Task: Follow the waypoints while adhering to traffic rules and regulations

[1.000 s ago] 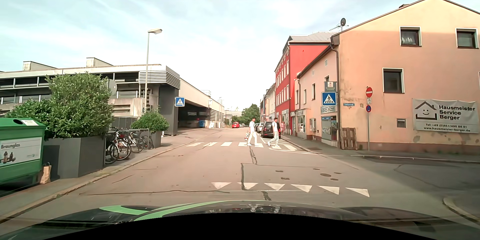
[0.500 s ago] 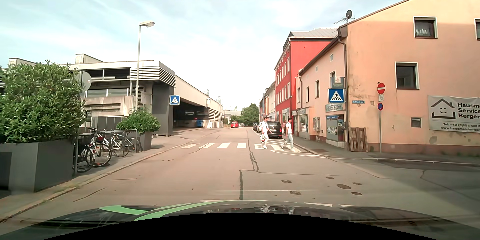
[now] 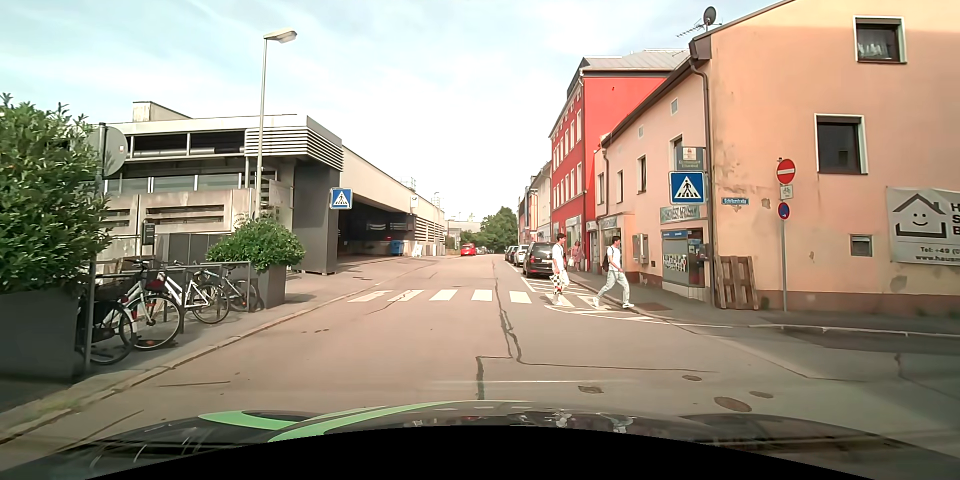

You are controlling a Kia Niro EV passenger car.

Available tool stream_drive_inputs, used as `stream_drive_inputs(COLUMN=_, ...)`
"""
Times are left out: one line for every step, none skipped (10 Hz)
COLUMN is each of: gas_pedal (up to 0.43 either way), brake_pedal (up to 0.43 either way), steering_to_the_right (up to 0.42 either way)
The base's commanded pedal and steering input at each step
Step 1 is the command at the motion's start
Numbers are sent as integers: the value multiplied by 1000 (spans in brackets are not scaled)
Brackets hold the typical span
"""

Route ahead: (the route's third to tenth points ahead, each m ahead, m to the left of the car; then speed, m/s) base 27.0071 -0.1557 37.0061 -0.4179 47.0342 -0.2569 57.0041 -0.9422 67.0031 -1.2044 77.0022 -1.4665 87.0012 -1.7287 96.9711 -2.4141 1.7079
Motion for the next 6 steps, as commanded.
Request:
stream_drive_inputs(gas_pedal=0, brake_pedal=55, steering_to_the_right=11)
stream_drive_inputs(gas_pedal=0, brake_pedal=12, steering_to_the_right=10)
stream_drive_inputs(gas_pedal=0, brake_pedal=0, steering_to_the_right=7)
stream_drive_inputs(gas_pedal=0, brake_pedal=0, steering_to_the_right=6)
stream_drive_inputs(gas_pedal=0, brake_pedal=0, steering_to_the_right=6)
stream_drive_inputs(gas_pedal=0, brake_pedal=0, steering_to_the_right=5)
